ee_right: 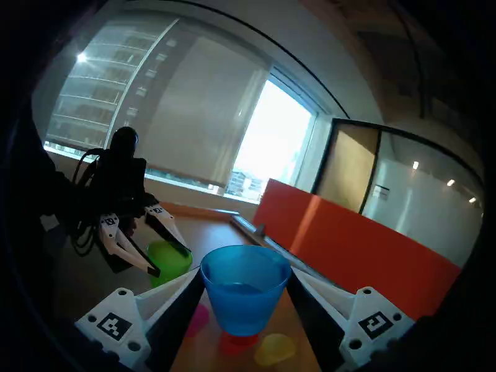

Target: Pour water

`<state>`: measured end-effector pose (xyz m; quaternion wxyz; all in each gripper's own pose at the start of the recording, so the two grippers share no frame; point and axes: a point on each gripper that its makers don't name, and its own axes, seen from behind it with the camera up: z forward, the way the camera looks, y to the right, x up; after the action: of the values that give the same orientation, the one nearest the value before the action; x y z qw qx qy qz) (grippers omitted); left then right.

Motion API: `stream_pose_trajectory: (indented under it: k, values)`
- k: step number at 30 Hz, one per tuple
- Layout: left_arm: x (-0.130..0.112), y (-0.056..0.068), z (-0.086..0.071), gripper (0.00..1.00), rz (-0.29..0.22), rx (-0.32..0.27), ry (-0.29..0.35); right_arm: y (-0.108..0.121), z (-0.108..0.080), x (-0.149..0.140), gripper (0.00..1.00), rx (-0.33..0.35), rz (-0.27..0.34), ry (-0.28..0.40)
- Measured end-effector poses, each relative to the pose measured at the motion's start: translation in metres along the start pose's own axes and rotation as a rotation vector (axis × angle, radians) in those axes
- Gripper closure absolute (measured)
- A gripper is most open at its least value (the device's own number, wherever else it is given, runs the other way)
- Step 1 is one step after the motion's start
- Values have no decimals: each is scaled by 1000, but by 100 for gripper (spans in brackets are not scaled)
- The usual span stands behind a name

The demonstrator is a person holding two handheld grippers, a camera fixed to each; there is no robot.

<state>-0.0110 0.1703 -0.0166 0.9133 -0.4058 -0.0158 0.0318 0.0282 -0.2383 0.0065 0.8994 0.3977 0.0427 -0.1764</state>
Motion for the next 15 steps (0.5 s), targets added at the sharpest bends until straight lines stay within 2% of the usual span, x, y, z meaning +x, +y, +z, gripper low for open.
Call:
stream_pose_trajectory:
  k: [15]
  values:
    - [-3, 21, 8, 10, 40, -22, -3, 1, 10, 14, 9, 0, -143, -5]
